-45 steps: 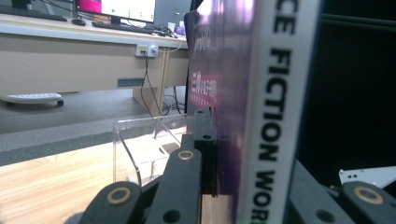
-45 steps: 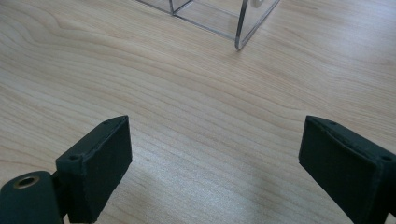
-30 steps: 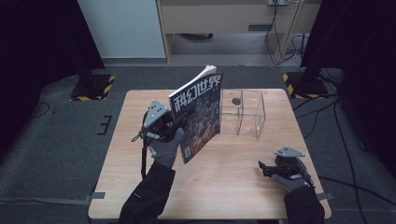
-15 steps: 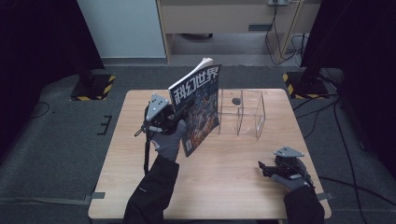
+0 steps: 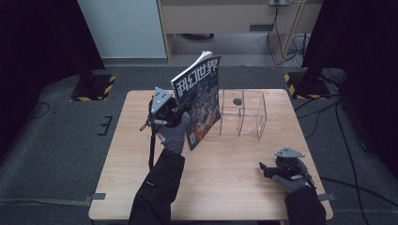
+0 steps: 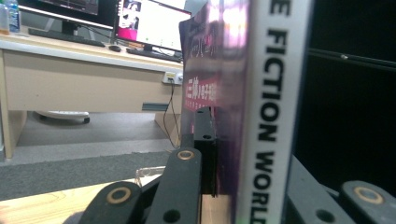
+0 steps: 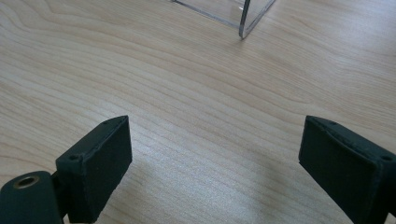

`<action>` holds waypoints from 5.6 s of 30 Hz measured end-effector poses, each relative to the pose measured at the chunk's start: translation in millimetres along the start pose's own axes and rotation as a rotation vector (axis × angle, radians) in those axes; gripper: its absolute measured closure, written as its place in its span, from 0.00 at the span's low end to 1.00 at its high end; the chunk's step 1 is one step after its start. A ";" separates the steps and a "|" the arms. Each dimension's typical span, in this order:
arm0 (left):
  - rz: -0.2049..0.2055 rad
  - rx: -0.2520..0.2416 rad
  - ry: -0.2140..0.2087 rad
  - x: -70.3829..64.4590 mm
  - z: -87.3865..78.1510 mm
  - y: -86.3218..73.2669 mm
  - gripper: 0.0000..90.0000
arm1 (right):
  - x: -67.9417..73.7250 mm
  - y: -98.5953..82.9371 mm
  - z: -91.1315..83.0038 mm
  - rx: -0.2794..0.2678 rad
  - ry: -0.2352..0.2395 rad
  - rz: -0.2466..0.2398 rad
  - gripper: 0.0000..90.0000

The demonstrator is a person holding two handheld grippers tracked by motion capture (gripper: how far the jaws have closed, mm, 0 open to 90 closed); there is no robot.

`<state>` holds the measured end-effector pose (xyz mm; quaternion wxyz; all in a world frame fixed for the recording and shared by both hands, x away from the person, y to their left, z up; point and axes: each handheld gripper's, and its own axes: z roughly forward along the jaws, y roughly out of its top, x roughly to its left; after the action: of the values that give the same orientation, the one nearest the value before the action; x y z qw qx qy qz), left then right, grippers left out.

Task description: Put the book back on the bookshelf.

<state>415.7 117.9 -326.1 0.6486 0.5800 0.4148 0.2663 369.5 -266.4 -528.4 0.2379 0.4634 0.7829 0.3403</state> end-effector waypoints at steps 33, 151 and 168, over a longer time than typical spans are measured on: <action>-0.010 0.003 0.068 10.1 47.6 -23.6 0.91 | 0.2 -0.1 4.2 0.014 0.002 0.006 0.11; 0.112 0.176 0.112 53.8 -32.3 -65.8 0.37 | -0.8 3.7 -4.0 -0.020 -0.014 0.045 0.10; 0.153 0.353 0.107 85.6 -105.9 -95.0 0.33 | -3.3 3.7 -9.0 -0.033 -0.022 0.062 0.10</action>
<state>357.2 227.3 -436.4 0.4916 0.6995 0.4437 0.2686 366.8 -270.8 -519.5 0.2433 0.4874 0.7597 0.3552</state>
